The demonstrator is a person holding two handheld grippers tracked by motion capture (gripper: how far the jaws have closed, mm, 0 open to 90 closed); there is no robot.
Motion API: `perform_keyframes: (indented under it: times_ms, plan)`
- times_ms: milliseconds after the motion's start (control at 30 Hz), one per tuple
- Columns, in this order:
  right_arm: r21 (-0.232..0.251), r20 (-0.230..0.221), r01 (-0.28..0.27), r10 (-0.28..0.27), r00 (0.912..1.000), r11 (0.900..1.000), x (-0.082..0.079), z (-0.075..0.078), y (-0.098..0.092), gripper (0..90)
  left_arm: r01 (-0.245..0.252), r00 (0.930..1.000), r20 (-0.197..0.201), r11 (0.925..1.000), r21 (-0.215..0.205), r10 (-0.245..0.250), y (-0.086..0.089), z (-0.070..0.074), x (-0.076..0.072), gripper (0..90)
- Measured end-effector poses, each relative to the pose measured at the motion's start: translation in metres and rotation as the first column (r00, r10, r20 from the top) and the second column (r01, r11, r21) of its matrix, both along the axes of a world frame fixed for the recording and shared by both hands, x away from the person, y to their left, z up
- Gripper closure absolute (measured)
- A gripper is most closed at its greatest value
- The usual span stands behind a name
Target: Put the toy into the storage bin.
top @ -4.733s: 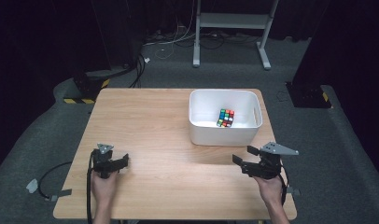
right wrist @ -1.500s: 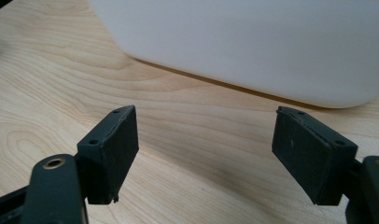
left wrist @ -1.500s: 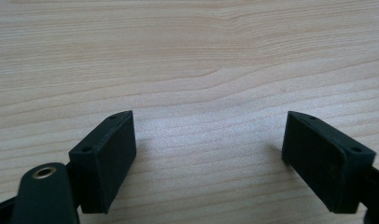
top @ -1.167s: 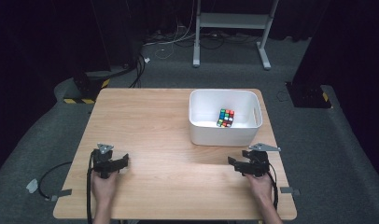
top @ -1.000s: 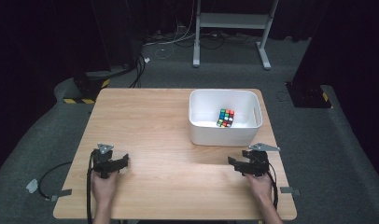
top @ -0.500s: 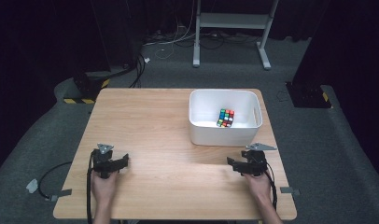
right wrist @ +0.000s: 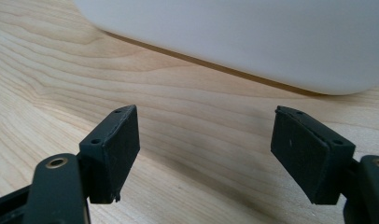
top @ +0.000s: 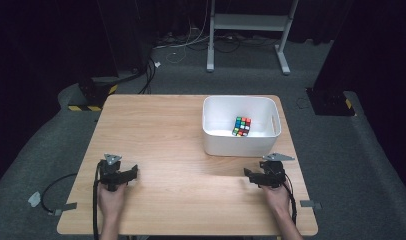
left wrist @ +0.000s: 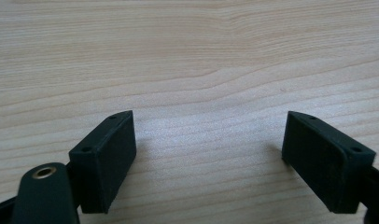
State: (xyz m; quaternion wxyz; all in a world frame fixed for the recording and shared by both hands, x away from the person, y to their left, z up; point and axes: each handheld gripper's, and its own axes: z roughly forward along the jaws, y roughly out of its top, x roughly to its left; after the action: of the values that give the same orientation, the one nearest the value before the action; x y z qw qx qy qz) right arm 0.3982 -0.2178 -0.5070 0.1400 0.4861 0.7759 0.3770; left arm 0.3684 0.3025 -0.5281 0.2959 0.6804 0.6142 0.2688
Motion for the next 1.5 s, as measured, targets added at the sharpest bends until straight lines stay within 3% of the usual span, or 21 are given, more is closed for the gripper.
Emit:
perform_keyframes:
  times_ms: [633, 867, 967, 1000, 1500]
  plan:
    - [-0.040, -0.011, 0.017, -0.018, 0.9998, 0.999, 0.007, -0.011, 0.001, 22.9, 0.000, 1.0000, 0.000, 1.0000, 0.000, 0.000, 0.000, 0.000, 0.000, 17.7]
    - [-0.066, 0.016, 0.018, -0.017, 0.9997, 0.998, 0.003, -0.014, 0.002, 23.0, 0.000, 1.0000, 0.001, 1.0000, 0.000, 0.000, 0.000, 0.000, 0.000, 17.6]
    - [-0.156, 0.068, 0.020, -0.010, 0.9976, 0.988, -0.002, -0.017, 0.010, 22.4, 0.001, 1.0000, 0.001, 1.0000, -0.001, -0.001, 0.000, 0.000, 0.000, 17.6]
    - [-0.161, 0.076, 0.025, -0.013, 0.9971, 0.987, -0.003, -0.017, 0.011, 22.4, 0.002, 1.0000, 0.001, 1.0000, -0.002, -0.002, 0.000, 0.000, 0.000, 17.5]
    - [-0.152, 0.066, 0.025, -0.016, 0.9977, 0.988, -0.003, -0.017, 0.010, 22.1, 0.001, 1.0000, 0.001, 1.0000, -0.002, -0.001, 0.000, 0.000, 0.000, 17.4]
